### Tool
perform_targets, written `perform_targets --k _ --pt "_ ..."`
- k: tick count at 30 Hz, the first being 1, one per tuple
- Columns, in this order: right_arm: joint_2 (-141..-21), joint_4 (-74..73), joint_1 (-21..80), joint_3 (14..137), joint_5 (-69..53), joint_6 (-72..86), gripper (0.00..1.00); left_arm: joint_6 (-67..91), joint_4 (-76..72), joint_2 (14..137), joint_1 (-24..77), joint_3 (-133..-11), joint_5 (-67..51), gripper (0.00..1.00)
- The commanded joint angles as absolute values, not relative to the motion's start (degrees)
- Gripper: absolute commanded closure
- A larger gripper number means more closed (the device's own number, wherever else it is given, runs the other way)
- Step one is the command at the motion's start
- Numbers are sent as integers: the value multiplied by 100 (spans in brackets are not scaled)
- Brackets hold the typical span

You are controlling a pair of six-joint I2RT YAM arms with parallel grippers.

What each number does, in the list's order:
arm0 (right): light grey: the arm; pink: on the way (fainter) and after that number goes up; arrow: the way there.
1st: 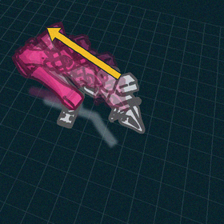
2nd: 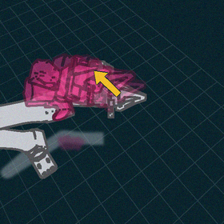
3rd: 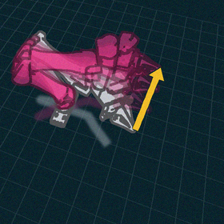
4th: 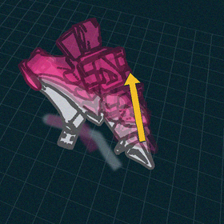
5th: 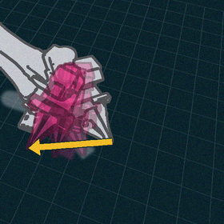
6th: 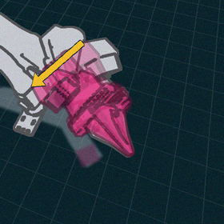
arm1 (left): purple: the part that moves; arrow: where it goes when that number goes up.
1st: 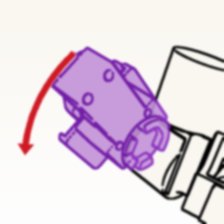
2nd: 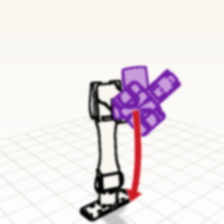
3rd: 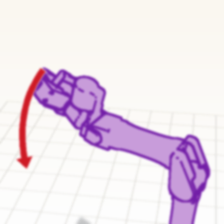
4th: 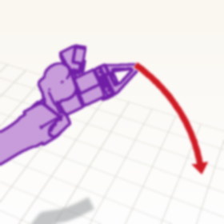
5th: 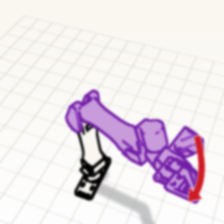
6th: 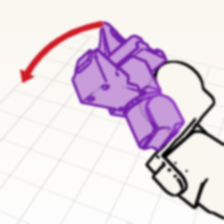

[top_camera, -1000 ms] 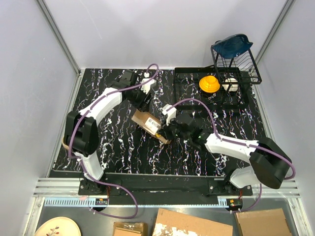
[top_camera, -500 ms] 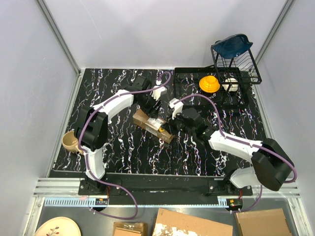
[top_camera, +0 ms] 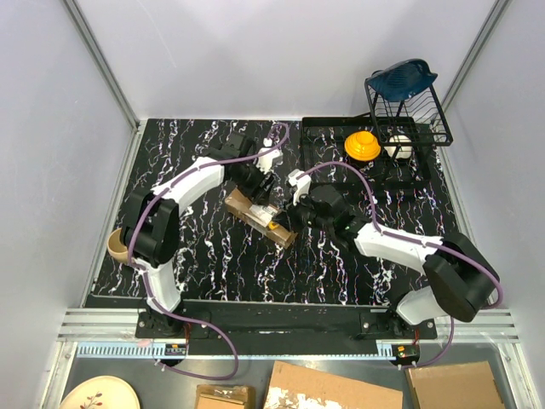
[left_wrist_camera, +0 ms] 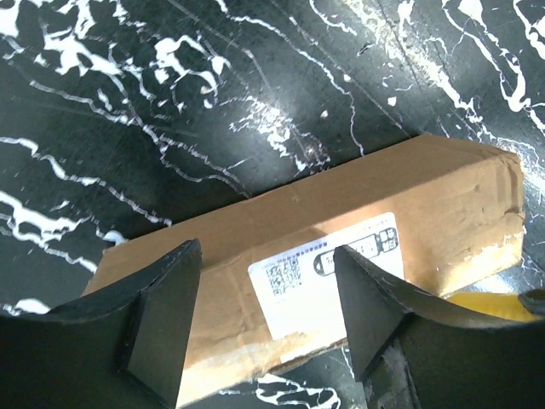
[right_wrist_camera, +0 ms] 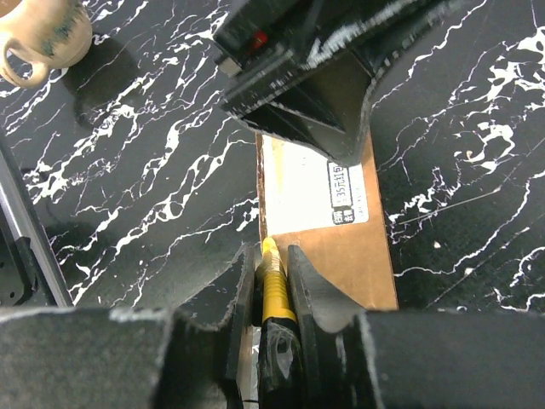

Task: Unpack the express box
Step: Cut the express box at the center of the board.

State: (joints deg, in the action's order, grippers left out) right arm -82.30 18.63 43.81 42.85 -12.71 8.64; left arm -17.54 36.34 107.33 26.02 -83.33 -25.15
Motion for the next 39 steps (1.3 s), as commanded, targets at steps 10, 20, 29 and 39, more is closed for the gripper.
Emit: perform_targets --k 10,20,29,39 --pt "-8797 2478 4386 4816 -1371 923 100 -1705 3929 10072 2408 -8192 -2953 34" --pt "-8824 2408 4386 4922 -1362 817 100 -1828 3323 10520 2347 -7594 -1996 35" --pt "-8798 2145 4395 4975 -1406 677 100 -1968 2989 10862 2347 -7463 -1574 37" --pt "-8561 1301 4526 4904 -1354 203 100 -2083 2988 10969 2355 -7365 -1529 39"
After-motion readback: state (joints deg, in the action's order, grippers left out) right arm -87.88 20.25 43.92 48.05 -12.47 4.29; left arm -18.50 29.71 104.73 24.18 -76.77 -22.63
